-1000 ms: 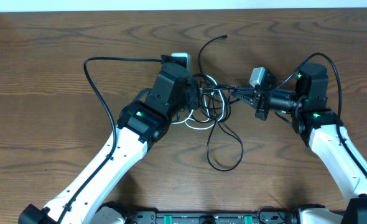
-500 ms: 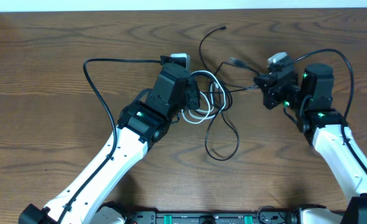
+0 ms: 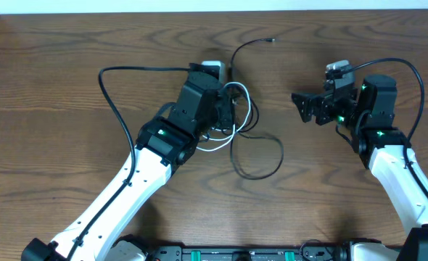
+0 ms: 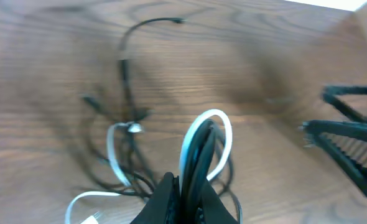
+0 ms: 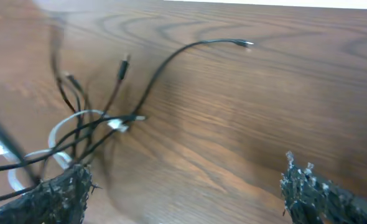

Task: Untangle cables

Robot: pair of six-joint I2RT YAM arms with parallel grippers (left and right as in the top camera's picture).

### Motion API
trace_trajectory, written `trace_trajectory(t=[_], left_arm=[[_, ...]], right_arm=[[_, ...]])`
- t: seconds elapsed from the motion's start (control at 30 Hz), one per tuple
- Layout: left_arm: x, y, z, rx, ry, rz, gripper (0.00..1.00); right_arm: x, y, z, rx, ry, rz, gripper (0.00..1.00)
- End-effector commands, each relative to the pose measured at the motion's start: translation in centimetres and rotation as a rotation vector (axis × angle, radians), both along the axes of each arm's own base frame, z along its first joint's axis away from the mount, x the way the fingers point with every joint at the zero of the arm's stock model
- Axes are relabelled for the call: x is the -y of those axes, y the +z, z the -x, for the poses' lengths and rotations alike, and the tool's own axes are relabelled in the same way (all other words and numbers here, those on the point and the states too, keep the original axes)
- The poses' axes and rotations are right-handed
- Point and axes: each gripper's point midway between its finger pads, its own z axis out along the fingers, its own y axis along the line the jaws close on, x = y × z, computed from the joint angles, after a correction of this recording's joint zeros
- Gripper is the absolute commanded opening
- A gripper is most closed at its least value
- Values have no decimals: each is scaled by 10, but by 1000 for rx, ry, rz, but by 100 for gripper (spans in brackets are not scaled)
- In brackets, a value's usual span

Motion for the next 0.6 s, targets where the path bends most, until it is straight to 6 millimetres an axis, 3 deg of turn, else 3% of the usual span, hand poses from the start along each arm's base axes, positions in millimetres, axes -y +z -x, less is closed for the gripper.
trace_trajectory(t=[0.0,0.23,0.47,0.57], left_arm=[[18,11,9,32,-150,35,8],[25,19,9,59,-181,63,8],[37,30,12,84,-236,119,8],[50,41,20,93,-317,182,8]], right_arm=[[-25,18,15,62,180,-59,97],[-65,51,47,158,478,-211,99],[-96,52,63,154,569,-219,99],[-103,45,57,150,530,-169,99]])
